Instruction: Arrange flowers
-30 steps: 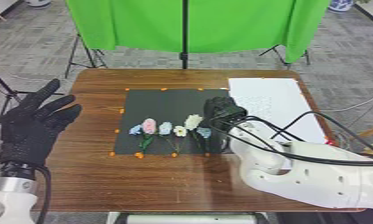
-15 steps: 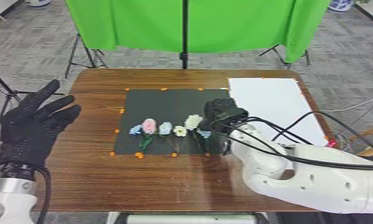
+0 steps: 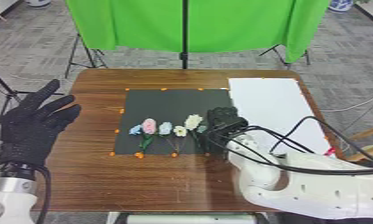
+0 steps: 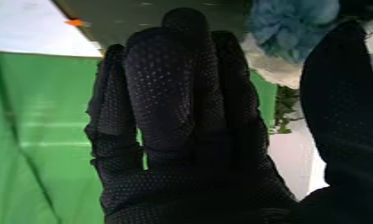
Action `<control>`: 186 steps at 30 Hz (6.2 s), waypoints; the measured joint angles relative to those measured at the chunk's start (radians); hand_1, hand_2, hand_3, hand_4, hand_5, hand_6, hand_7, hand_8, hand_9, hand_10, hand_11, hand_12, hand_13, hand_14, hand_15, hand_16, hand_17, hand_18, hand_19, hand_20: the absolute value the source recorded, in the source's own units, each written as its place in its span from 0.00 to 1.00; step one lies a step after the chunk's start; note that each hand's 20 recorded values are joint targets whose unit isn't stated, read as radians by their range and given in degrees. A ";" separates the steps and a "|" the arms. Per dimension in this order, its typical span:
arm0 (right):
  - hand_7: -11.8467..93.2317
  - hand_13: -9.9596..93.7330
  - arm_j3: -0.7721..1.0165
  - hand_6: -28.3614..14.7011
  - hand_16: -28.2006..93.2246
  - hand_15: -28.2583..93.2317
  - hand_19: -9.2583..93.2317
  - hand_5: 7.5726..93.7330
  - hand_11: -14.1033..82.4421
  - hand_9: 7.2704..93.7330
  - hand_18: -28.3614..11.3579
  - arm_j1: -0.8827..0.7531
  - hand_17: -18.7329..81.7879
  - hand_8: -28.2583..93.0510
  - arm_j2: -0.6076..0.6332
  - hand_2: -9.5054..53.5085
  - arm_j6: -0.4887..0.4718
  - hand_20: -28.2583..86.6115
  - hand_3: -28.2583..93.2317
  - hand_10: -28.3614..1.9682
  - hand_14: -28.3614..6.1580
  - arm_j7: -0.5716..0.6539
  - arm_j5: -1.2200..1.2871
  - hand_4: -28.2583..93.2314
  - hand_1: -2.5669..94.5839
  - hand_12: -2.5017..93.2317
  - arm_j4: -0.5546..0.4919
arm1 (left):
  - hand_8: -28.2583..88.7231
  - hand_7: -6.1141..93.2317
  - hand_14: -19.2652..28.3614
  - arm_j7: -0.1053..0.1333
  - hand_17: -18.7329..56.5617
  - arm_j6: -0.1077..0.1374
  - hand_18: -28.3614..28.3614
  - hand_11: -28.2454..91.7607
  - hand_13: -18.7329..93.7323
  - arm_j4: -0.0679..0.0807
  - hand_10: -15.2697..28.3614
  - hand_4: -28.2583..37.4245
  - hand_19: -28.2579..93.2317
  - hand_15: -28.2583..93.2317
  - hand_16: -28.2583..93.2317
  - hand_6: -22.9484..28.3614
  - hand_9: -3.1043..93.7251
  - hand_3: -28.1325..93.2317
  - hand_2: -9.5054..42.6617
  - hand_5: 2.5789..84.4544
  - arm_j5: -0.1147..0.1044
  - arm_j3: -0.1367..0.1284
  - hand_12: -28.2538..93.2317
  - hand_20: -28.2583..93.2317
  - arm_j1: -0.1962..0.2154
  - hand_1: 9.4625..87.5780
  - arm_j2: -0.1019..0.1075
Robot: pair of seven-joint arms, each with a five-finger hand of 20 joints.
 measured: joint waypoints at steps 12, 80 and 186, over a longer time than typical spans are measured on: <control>0.31 0.84 -0.015 0.59 0.36 0.77 0.94 0.72 0.45 0.82 0.14 0.002 0.53 0.13 -0.009 0.00 0.074 0.33 0.83 0.48 0.59 0.034 -0.024 0.00 0.39 0.20 0.021 | 0.15 0.23 1.00 -0.024 0.15 -0.001 0.95 0.50 0.39 0.004 0.83 0.02 0.72 0.74 0.13 0.60 0.37 0.87 0.32 0.36 0.001 0.001 0.32 0.43 -0.016 0.16 0.000; 0.26 0.50 1.467 0.64 0.32 0.55 0.62 0.43 0.28 0.48 0.04 -1.050 0.27 0.13 0.100 0.12 0.223 0.31 0.87 0.46 0.30 -0.668 1.421 0.00 0.24 0.16 -0.134 | 0.15 0.20 0.91 0.078 0.15 -0.036 0.95 0.38 0.37 0.064 0.71 0.00 0.67 0.56 0.19 0.49 0.31 0.86 0.29 0.31 -0.019 -0.009 0.33 0.37 0.079 0.10 -0.023; 0.26 0.50 1.374 0.68 0.34 0.51 0.61 0.45 0.25 0.49 0.06 -0.958 0.22 0.12 0.095 0.21 0.069 0.34 0.86 0.51 0.29 -0.733 1.497 0.00 0.20 0.16 -0.094 | 0.15 0.22 0.98 0.106 0.12 0.000 0.98 0.43 0.37 0.074 0.77 0.00 0.69 0.66 0.16 0.52 0.34 0.86 0.30 0.31 -0.049 0.024 0.33 0.32 0.039 0.11 -0.002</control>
